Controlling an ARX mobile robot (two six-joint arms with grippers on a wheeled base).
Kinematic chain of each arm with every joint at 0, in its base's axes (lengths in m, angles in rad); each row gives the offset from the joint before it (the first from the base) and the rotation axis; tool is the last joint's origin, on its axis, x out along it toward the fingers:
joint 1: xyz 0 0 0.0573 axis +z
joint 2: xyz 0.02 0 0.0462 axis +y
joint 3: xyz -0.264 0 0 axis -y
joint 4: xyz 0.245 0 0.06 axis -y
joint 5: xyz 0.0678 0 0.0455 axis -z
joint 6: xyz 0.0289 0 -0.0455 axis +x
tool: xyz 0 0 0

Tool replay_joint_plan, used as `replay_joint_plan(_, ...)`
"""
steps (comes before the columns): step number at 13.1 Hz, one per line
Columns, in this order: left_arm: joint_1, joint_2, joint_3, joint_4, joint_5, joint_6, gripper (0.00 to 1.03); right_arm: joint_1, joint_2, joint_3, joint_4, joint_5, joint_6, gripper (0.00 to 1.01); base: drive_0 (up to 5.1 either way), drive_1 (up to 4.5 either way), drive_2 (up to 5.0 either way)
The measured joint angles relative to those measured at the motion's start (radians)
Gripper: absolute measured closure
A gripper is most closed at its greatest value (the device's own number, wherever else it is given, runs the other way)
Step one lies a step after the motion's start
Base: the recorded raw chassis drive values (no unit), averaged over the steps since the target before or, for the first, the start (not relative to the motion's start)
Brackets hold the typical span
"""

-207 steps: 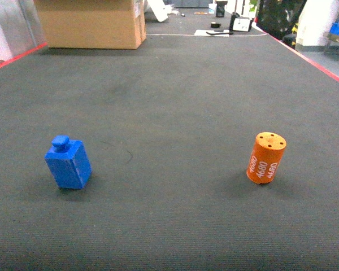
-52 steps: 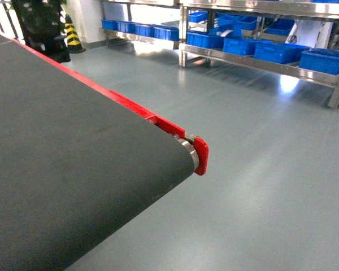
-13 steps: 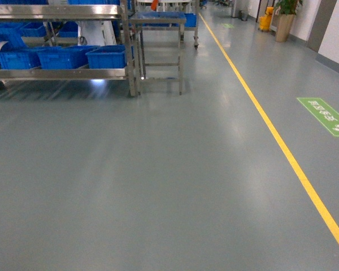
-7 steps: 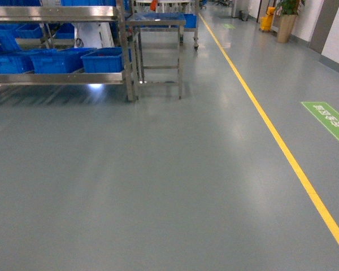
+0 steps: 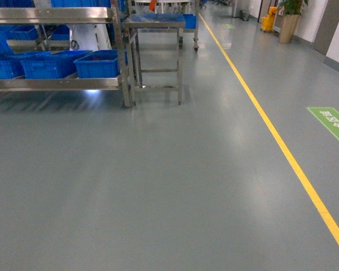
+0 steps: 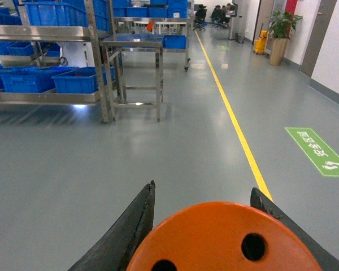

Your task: Sort blue parts and orange caps into right shelf containers

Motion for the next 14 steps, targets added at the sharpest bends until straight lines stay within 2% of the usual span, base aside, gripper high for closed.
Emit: replay_joint_plan(14,0.0,0.0,0.0,0.001,0.0,0.0,0.59,0.0,0.0,0.0,0.002,0.0,0.0,0.57,0.0,4.31,-4.3)
